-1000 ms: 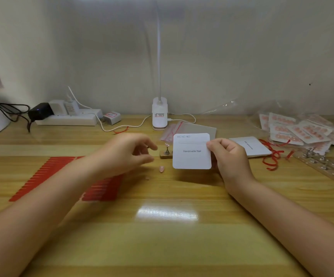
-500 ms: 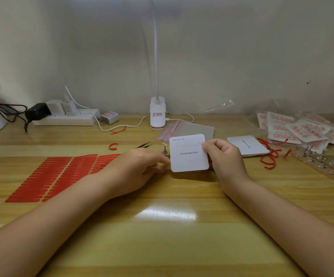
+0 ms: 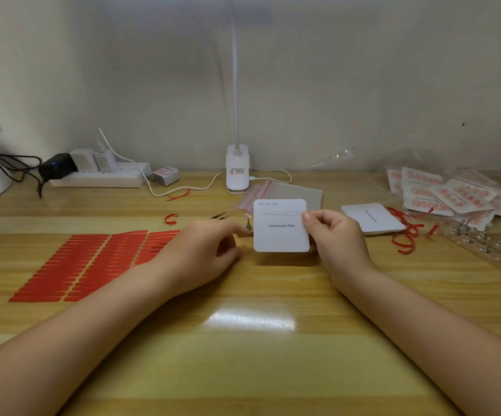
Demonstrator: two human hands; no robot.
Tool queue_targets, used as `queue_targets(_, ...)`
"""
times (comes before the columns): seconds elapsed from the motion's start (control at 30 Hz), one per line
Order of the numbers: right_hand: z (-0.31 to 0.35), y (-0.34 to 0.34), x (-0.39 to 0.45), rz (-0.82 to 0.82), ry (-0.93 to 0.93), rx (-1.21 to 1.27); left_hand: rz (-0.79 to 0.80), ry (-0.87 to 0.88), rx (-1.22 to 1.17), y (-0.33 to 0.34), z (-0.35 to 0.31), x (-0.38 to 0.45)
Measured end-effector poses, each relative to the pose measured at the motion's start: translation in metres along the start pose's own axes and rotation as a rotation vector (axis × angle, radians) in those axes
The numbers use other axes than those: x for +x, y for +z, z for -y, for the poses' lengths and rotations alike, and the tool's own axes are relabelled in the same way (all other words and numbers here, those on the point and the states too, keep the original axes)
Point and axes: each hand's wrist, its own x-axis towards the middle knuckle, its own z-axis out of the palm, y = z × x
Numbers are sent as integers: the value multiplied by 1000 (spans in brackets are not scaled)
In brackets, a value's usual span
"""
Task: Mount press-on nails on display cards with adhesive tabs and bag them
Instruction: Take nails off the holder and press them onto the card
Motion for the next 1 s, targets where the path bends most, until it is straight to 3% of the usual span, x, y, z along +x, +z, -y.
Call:
queue_targets(0.17, 2, -1, -2, -1, -17, -11, -81, -289, -245, -3, -4, 5)
queue_targets(0.3, 15, -3, -8, -2, -117, -9, -199, -366, -539, -13, -15, 9)
queue_targets(0.43, 39, -7, -16, 34, -232, 40, -354, -276, -714, -31, -30, 11)
queue_targets(0.7, 75, -7, -34, 61, -425, 92, -506, -76, -712, -55, -56, 10)
queue_targets(0.87, 84, -6, -42, 151, -367, 188, -589, -31, -502, -55, -60, 8)
queue_targets(1.0, 87, -5, -45, 240, -278, 269, -608, -3, -595, -51, -62, 7)
